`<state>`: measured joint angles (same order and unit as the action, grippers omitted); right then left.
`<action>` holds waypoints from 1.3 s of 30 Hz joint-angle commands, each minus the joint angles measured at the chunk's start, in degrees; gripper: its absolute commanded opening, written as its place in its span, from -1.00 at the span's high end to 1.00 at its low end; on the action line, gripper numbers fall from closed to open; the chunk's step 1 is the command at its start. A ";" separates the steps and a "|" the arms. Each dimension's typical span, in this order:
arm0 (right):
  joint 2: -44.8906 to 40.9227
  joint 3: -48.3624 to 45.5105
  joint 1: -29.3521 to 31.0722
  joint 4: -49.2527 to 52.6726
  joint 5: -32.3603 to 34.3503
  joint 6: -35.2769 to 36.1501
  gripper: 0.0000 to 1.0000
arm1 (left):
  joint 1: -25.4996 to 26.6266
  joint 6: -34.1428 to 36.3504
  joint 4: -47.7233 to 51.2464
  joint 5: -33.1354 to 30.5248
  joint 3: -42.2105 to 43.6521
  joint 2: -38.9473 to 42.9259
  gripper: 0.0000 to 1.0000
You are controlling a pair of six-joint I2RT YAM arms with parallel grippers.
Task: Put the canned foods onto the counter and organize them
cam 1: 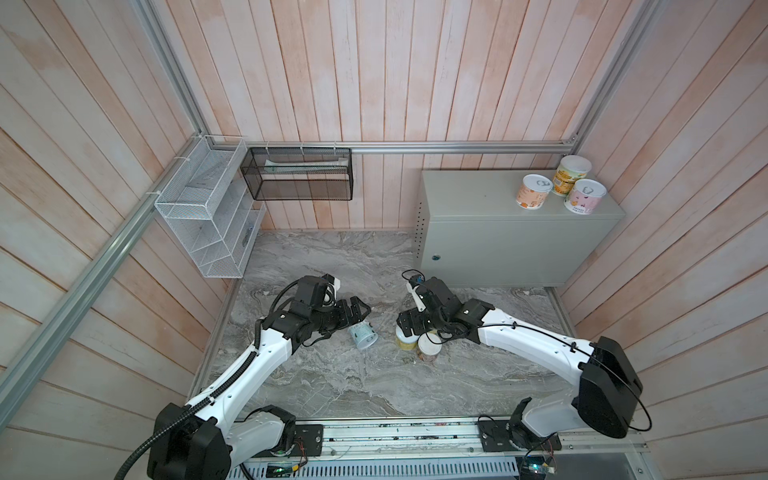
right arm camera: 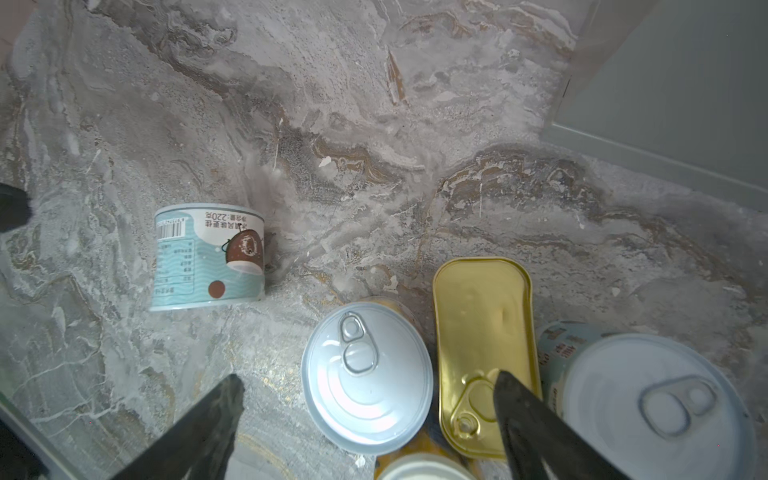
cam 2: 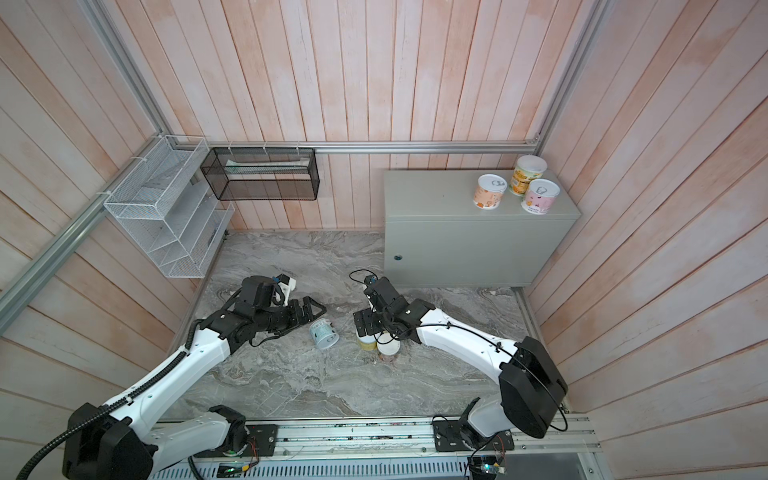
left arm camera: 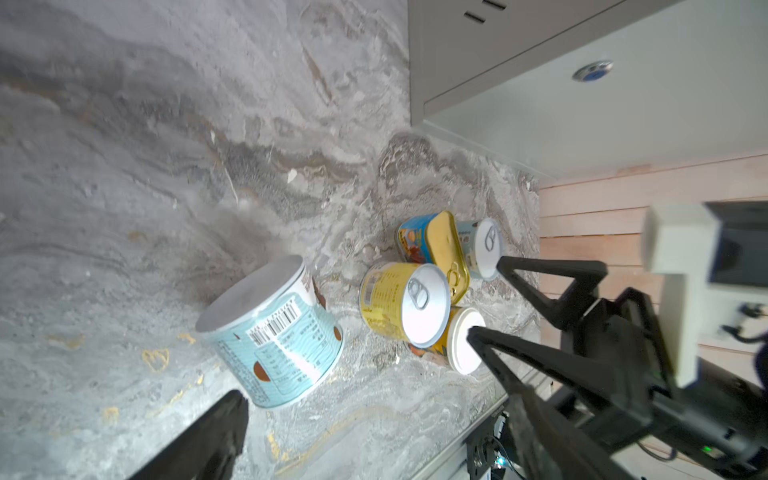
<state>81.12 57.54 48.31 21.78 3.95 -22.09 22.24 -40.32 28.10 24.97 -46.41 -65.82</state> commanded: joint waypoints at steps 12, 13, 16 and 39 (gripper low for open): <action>-5.36 -3.20 1.44 -3.66 7.10 3.09 -0.87 | -0.80 -13.68 -8.09 3.33 12.40 1.46 -0.99; -5.44 -3.44 1.52 -3.75 7.22 3.11 -0.87 | -0.88 -14.92 -9.84 3.38 12.92 1.12 -1.00; -6.10 -4.39 1.69 -4.58 7.71 2.95 -0.87 | -0.85 -18.14 -14.45 3.18 14.16 -0.23 -1.00; -16.84 -22.71 4.87 -30.56 -6.16 5.30 -0.86 | -0.73 -18.39 -23.39 0.61 9.72 -16.92 -0.96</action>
<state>65.06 36.69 52.18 -0.62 2.02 -17.56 21.54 -59.18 7.66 26.72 -34.76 -81.01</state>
